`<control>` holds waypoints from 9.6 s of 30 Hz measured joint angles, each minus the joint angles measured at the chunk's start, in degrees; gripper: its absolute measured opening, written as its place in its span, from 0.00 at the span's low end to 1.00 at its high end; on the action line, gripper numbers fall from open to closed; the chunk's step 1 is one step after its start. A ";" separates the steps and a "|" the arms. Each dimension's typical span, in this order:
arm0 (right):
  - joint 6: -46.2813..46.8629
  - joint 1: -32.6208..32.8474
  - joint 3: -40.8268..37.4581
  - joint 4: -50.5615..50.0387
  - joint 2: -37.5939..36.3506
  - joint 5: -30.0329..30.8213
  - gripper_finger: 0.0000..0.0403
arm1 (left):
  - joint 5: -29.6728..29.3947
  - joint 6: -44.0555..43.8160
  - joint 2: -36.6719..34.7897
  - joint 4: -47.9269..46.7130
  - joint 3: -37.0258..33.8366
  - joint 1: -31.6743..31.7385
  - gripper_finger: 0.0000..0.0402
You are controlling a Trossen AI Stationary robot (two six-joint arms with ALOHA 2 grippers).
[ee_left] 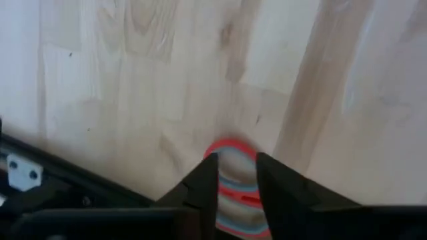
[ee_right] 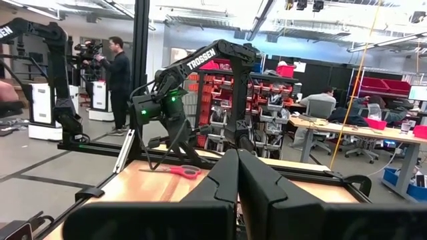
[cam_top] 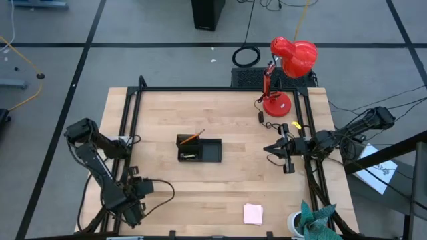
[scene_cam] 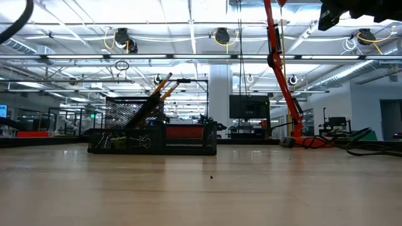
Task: Pick and place office supplies into organizer
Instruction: Adjust the mesh desk organizer, then put the red scissor into the mesh desk organizer
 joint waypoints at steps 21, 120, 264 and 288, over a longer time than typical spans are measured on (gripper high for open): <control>0.07 0.00 0.00 -0.01 0.04 -0.02 0.00 | 7.53 -7.73 -0.19 10.06 -13.93 -0.77 0.50; -0.48 0.00 0.00 0.44 0.63 -0.02 0.00 | -73.79 76.02 0.04 31.36 11.97 45.00 0.02; 4.46 0.15 0.00 -4.26 3.57 -0.28 0.00 | -58.77 92.73 2.84 76.33 -10.01 41.75 0.23; 4.44 0.15 0.00 -4.33 3.56 -0.28 0.00 | -70.11 97.89 -11.18 107.00 -19.63 48.63 0.23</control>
